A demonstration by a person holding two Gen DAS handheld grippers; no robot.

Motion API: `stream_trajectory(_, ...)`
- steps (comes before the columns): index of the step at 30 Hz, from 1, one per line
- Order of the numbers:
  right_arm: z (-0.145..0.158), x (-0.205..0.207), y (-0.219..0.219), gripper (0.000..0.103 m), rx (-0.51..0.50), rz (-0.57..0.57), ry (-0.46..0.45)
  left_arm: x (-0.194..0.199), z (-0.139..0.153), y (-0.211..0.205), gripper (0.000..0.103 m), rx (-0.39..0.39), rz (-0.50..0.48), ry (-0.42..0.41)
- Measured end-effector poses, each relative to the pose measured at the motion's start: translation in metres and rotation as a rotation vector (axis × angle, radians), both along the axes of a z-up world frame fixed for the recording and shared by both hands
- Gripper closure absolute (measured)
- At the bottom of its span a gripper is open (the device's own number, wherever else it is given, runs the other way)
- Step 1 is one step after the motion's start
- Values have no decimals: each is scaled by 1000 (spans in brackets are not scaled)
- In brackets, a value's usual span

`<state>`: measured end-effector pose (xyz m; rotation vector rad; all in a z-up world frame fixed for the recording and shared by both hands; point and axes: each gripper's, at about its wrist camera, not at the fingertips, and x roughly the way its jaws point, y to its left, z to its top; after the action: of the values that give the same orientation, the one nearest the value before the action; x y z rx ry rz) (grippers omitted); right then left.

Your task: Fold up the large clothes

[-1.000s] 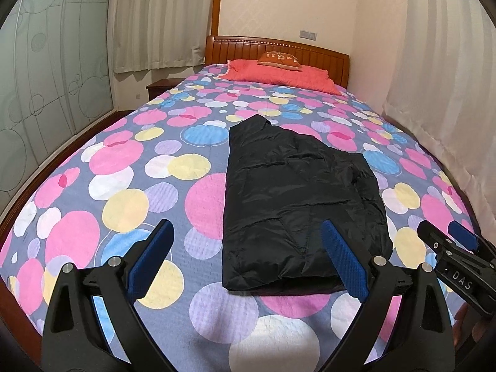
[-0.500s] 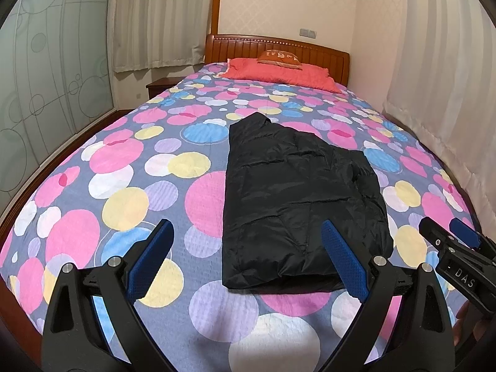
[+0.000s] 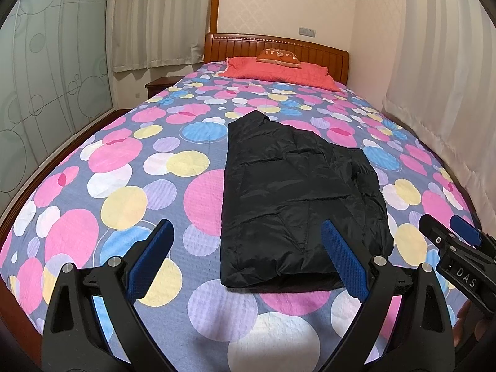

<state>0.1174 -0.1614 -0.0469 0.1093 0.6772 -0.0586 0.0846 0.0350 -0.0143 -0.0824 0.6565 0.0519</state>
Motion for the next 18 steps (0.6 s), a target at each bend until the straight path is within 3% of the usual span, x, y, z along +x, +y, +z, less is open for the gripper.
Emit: stream_trajectory(18,-1,-1,3,26,-1,2,-2,-1,0,-1,7,-1,-1,1)
